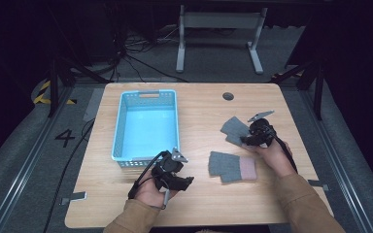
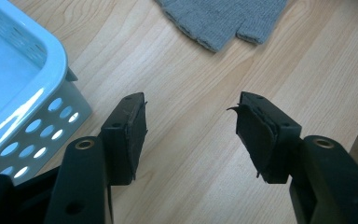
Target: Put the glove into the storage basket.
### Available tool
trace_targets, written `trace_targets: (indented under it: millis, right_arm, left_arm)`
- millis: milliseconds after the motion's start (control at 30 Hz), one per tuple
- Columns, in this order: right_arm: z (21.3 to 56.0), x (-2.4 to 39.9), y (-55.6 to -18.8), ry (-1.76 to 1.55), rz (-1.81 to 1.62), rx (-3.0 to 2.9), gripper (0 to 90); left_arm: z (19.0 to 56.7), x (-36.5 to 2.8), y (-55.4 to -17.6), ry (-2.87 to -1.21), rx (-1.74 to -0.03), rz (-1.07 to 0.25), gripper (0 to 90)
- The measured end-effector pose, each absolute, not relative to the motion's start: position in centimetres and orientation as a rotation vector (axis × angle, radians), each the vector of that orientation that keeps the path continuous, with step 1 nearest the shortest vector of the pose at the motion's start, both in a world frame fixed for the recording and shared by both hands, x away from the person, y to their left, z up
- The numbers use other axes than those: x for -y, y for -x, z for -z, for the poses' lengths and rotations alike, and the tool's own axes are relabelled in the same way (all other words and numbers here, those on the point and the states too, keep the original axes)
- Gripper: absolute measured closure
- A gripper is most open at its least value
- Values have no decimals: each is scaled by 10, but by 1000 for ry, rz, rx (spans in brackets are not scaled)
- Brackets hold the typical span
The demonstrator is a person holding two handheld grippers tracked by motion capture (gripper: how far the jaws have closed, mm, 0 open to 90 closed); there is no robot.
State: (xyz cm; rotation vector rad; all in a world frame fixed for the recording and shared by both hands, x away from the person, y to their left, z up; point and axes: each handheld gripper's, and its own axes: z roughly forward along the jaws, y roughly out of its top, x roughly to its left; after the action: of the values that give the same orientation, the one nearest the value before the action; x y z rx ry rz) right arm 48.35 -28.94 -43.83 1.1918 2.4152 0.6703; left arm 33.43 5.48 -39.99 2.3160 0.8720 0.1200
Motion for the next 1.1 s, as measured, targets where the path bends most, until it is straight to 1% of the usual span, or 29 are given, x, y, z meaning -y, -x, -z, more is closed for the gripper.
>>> trace_targets:
  millis: [33,67,100,133,200,233,267,300,400,633,900,1100]
  right_arm:
    - [438,289,-483,-1200,-670,-2410,537]
    - [438,289,-482,-1202,-663,-2403,602]
    - [437,289,-482,-1200,-661,-2398,634]
    - [437,289,-482,-1200,-661,-2398,634]
    - [438,288,-481,-1199,-662,-2385,682]
    - [438,289,-480,-1198,-669,-2373,725]
    - [438,290,-480,-1196,-677,-2371,745]
    - [438,290,-480,-1196,-677,-2371,745]
    - [435,295,-479,-1236,-727,-2353,803]
    - [426,300,-475,-1242,-758,-2329,809]
    - [403,311,-459,-1236,-854,-2302,805]
    - [393,315,-451,-1218,-905,-2303,802]
  left_arm:
    - [400,-55,-334,-2316,-872,-120,432]
    - [400,-55,-334,-2316,-871,-120,432]
    - [400,-55,-334,-2316,-871,-118,432]
    - [400,-55,-334,-2316,-871,-118,433]
    - [400,-55,-335,-2316,-871,-118,433]
    - [400,-55,-335,-2315,-871,-118,432]
    - [400,-55,-335,-2315,-871,-118,433]
    - [400,-55,-335,-2315,-872,-118,433]
    - [399,-55,-336,-2309,-873,-117,433]
    - [398,-55,-337,-2302,-868,-114,435]
    - [396,-49,-339,-2306,-844,-105,435]
    - [394,-45,-341,-2308,-832,-106,438]
